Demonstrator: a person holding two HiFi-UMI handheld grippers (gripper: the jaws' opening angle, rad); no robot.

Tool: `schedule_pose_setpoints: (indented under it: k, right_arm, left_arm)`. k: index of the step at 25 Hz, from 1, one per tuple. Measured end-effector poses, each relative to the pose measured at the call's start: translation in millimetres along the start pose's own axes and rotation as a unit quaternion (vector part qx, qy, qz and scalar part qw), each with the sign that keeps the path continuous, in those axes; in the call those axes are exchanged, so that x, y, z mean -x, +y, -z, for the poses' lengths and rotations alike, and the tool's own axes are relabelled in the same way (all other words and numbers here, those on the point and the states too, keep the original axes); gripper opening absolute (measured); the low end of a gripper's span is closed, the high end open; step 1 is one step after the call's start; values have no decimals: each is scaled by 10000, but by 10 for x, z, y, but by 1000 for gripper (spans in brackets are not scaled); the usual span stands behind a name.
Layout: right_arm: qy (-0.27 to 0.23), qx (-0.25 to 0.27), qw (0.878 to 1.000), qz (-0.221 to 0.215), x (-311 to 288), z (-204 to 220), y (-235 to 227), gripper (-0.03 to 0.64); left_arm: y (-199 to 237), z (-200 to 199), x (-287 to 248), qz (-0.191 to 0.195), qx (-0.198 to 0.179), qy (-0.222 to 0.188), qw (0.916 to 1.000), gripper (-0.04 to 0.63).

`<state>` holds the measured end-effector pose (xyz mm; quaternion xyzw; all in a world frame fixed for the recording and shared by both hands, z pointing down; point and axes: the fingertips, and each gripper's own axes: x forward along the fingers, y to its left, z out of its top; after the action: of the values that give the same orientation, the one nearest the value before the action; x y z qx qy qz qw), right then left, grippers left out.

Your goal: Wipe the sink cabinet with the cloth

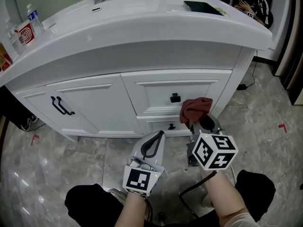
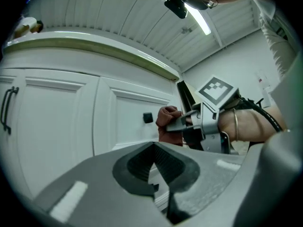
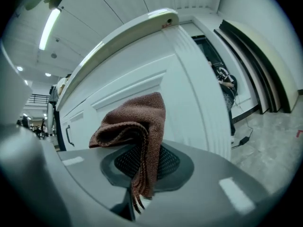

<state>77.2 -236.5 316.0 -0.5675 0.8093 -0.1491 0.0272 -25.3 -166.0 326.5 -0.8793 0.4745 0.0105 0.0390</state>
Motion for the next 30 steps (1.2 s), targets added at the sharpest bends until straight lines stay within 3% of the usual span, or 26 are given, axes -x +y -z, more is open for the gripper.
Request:
schedule_pose_setpoints:
  k: [6,14,22,30]
  right_arm:
    - [490,-59,9948,-889,-353,487,867,78]
    - [794,-269,9852,-1493,-731,748,1512,78]
    - [756,-400,9859,-1438,-803,752,1464,78]
    - [690,-418,9908,-1090,-681,687,1064,80]
  left_arm:
    - [536,23,317,-607,336,-127,9975,0]
    - [878,87,516,-962,358,-107,9947,0]
    - [890,220,513,-931,400,3,9949,0]
    - [687,173,390,-699,422,-41,9967,0]
